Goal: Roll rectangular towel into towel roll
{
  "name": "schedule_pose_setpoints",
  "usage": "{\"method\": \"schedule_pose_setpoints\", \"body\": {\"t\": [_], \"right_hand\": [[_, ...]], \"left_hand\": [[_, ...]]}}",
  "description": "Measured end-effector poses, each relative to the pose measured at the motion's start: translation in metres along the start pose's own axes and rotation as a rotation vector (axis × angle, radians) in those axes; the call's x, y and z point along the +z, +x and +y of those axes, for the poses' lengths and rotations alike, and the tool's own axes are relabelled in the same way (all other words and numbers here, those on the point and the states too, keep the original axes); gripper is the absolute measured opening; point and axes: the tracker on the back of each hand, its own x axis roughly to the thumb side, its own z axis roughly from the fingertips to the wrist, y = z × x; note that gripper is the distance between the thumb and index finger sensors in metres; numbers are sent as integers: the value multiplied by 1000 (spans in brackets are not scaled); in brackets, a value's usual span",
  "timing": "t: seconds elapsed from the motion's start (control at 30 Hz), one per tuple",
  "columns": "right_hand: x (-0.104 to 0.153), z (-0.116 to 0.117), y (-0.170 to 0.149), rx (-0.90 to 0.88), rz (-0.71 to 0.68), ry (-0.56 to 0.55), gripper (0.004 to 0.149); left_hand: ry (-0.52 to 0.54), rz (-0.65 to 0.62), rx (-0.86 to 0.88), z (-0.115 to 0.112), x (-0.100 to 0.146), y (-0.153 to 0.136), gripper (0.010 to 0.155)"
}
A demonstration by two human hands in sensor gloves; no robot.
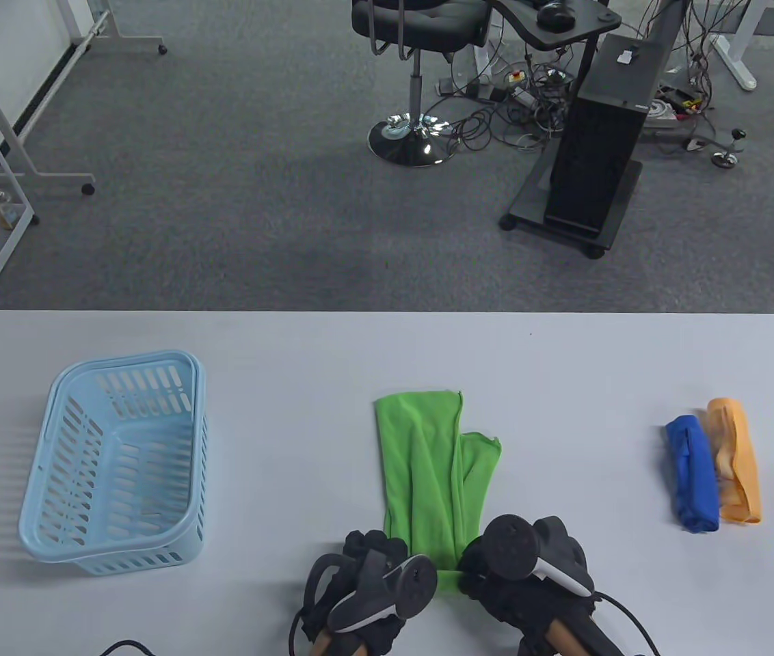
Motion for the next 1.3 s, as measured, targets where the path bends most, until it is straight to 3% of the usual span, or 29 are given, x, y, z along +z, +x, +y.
{"method": "schedule_pose_setpoints", "body": {"t": [0.27, 0.53, 0.83, 0.93, 1.03, 1.13, 1.17, 1.3], "right_hand": [[11, -10, 1, -88, -76, -83, 69], [1, 15, 3, 102, -76, 38, 68], [-4, 23, 6, 141, -63, -24, 54], [-4, 23, 5, 135, -54, -28, 53], [-5, 22, 4, 126, -46, -27, 52], [-6, 22, 4, 122, -41, -25, 52], [-6, 22, 4, 121, -39, -28, 51], [-6, 20, 2, 111, -33, -60, 49]], "left_hand": [[-56, 60, 87, -8, -1, -11, 51], [-74, 75, 80, -11, -2, -10, 51], [-81, 93, 88, -11, -2, -10, 52], [-23, 87, 53, -7, 0, -7, 56], [17, 0, 24, -3, 2, -1, 47], [-85, -33, -14, -4, 1, 2, 43], [-165, -17, -52, -6, 1, 2, 47], [-146, -50, -49, -7, 1, 0, 57]]}}
